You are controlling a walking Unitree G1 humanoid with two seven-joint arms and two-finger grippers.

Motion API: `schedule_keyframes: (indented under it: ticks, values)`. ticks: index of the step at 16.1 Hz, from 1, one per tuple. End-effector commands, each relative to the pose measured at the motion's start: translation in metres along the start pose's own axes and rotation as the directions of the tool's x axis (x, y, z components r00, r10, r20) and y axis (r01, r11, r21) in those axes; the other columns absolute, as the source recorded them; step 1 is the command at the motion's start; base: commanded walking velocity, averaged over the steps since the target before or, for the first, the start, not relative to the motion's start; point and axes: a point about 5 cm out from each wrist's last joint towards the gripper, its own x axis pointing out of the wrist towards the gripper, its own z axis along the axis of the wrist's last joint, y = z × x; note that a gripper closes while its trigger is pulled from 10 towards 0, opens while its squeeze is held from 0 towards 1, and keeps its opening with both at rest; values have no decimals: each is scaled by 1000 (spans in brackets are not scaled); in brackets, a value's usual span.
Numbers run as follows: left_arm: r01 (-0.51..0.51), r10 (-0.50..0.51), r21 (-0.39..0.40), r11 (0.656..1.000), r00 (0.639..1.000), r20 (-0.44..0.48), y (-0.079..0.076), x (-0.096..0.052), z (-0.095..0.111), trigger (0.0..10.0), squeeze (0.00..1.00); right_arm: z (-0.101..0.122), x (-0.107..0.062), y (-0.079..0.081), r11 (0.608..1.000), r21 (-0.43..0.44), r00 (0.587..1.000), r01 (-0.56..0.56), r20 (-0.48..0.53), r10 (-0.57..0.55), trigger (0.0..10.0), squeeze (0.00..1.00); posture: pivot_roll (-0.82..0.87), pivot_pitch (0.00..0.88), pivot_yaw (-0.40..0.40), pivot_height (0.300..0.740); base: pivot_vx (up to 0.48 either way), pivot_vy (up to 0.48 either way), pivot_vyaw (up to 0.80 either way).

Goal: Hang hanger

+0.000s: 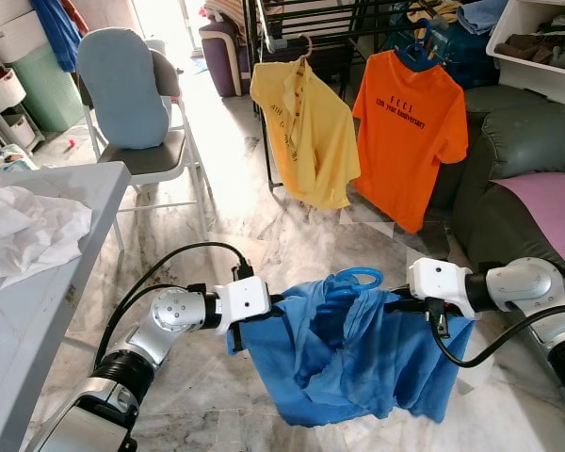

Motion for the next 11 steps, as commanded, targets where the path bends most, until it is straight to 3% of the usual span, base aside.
schedule_keyframes:
  ticks: [1,7,8,9,11]
  values:
    - [-63,63,-43,997,998,-8,9,-7,-4,10000,1000,1,-1,-6,998,3,998,69,13,-69,0,0,-154,0,64,740,0,0,0]
    - [-13,14,-21,1000,999,36,-2,-23,-7,10000,1000,-7,11,-6,960,77,963,269,-5,-269,0,0,-148,0,63,740,0,0,0]
    - [-50,51,-35,998,998,47,0,-27,-7,10000,1000,-9,14,-7,939,102,944,328,-14,-328,0,0,-151,0,63,740,0,0,0]
    - [-153,160,-105,983,985,60,6,-33,-9,10000,1000,-11,18,-6,897,160,910,412,-18,-415,0,0,-150,0,62,740,0,0,0]
    - [-299,311,-199,933,950,34,10,-39,-17,10000,1000,-16,22,-2,837,215,862,503,-51,-505,0,0,-154,0,62,740,0,0,0]
